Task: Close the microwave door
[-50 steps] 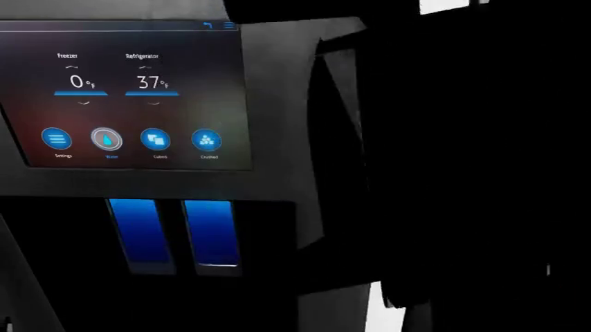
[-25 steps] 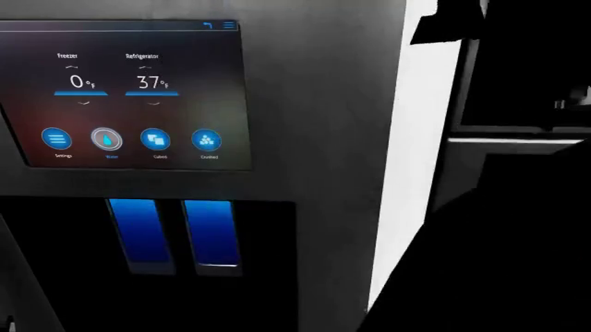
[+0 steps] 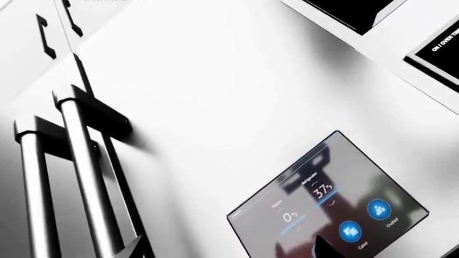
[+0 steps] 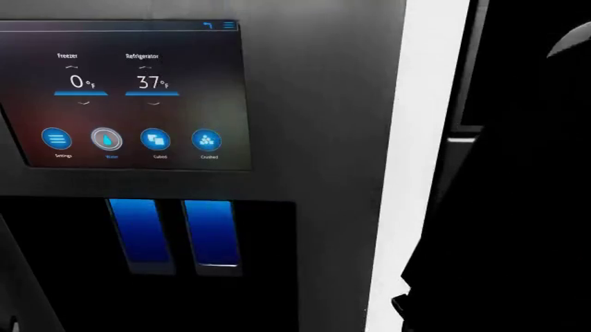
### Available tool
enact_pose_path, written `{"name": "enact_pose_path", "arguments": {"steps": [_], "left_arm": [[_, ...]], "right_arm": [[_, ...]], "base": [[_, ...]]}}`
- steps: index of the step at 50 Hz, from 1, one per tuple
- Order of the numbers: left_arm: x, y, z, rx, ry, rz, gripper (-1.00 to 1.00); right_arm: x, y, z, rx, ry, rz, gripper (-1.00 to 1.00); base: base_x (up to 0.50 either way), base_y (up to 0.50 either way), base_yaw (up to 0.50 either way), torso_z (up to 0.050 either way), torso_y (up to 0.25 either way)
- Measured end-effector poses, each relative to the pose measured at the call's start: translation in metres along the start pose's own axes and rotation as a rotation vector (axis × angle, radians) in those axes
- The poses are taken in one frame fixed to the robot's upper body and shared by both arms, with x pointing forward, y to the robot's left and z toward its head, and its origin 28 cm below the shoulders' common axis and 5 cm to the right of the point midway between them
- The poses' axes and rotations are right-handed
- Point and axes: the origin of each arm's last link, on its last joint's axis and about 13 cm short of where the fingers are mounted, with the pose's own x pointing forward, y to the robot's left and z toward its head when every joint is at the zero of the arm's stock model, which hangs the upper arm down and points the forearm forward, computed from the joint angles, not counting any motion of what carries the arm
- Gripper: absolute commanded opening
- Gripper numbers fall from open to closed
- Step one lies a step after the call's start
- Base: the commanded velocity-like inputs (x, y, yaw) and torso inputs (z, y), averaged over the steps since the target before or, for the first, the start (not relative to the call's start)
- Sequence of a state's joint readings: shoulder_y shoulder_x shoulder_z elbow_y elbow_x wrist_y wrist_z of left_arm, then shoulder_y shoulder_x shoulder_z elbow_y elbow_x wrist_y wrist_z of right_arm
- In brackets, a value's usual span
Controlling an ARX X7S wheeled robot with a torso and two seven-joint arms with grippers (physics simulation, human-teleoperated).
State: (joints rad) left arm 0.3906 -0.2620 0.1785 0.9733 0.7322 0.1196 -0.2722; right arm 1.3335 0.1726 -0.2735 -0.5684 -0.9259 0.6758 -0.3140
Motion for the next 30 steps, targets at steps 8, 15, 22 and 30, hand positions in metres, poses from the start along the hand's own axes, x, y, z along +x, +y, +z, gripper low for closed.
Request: {"name": "enact_pose_path", "arguments": {"steps": [8, 15, 22, 30], "left_arm": [[0.001, 0.0, 0.0, -0.003, -0.004, -0.002, 1.0], [0.0, 0.0, 0.0, -0.003, -0.005, -0.002, 1.0], [0.001, 0.001, 0.0, -0.004, -0.007, -0.001, 1.0], [0.002, 0.001, -0.001, -0.003, -0.006, -0.001, 1.0]], "right_arm": [[0.007, 0.003, -0.006, 0.007, 0.024, -0.011, 1.0], [0.014, 0.007, -0.011, 0.031, 0.044, -0.002, 1.0], [0.021, 0.011, -0.015, 0.058, 0.069, 0.003, 1.0], [0.028, 0.011, -0.019, 0.083, 0.098, 0.0, 1.0]], "base": [[0.0, 0.0, 0.0, 0.0, 0.0], [0.0, 0.0, 0.0, 0.0, 0.0], [0.0, 0.0, 0.0, 0.0, 0.0], [0.0, 0.0, 0.0, 0.0, 0.0]]}}
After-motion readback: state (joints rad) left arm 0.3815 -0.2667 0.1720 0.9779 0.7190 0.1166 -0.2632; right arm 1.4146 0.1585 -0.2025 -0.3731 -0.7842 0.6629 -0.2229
